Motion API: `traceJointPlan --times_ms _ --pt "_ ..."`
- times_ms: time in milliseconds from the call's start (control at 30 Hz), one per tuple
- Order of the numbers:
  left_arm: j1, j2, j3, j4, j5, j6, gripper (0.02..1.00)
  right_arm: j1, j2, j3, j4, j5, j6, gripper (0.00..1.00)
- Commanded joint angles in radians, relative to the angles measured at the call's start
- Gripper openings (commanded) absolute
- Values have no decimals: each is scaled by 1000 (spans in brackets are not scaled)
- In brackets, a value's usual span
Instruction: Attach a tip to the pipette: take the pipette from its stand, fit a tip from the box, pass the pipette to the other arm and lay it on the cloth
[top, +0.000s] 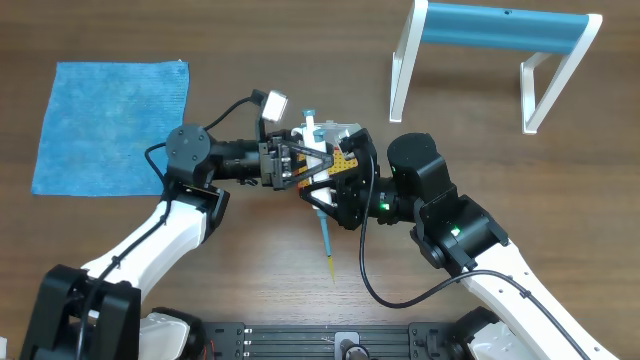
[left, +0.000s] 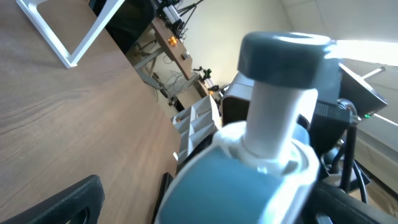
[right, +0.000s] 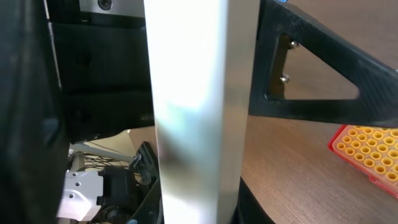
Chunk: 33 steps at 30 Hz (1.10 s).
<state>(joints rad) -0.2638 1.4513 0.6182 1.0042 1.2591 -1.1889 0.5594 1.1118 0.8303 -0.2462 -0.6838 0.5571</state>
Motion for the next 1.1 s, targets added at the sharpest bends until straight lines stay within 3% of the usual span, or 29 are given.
traceJointPlan --times_ms 33,267,300,333,367,400,467,600,633,667,700,867,967,1000,1067,1100 --pt "35 6 27 8 55 20 993 6 -6 5 8 -16 7 82" --pt "34 6 27 11 55 19 996 6 -6 5 9 -16 8 82" --pt "34 6 27 11 55 19 877 6 -6 5 9 -16 8 82" --pt "34 6 27 12 55 19 606 6 -6 5 9 -16 8 82" --pt "33 6 27 19 55 19 424 6 -6 5 9 -16 8 82" --pt "33 6 27 32 55 19 154 6 -6 5 9 -16 8 82" --pt "33 6 27 74 54 15 29 6 -6 5 9 -17 8 82" --pt "33 6 27 101 51 16 29 6 -6 5 9 -17 12 82" --pt "33 6 27 101 51 16 27 6 -6 5 9 -16 11 343" --pt "33 6 27 101 52 16 29 6 -6 5 9 -16 11 781" --pt "33 6 27 101 51 16 27 6 -6 5 9 -16 11 825" --pt "51 6 27 99 51 20 29 4 -6 5 8 17 11 827" --pt "133 8 27 42 46 22 29 -43 -7 5 8 54 7 827" --pt "164 8 27 0 36 50 27 -59 -8 5 13 32 7 827" --pt "225 8 26 -153 -17 130 29 -82 -10 5 78 -108 7 827" --pt "241 8 26 -225 -60 164 29 -86 -11 5 85 -126 8 829"
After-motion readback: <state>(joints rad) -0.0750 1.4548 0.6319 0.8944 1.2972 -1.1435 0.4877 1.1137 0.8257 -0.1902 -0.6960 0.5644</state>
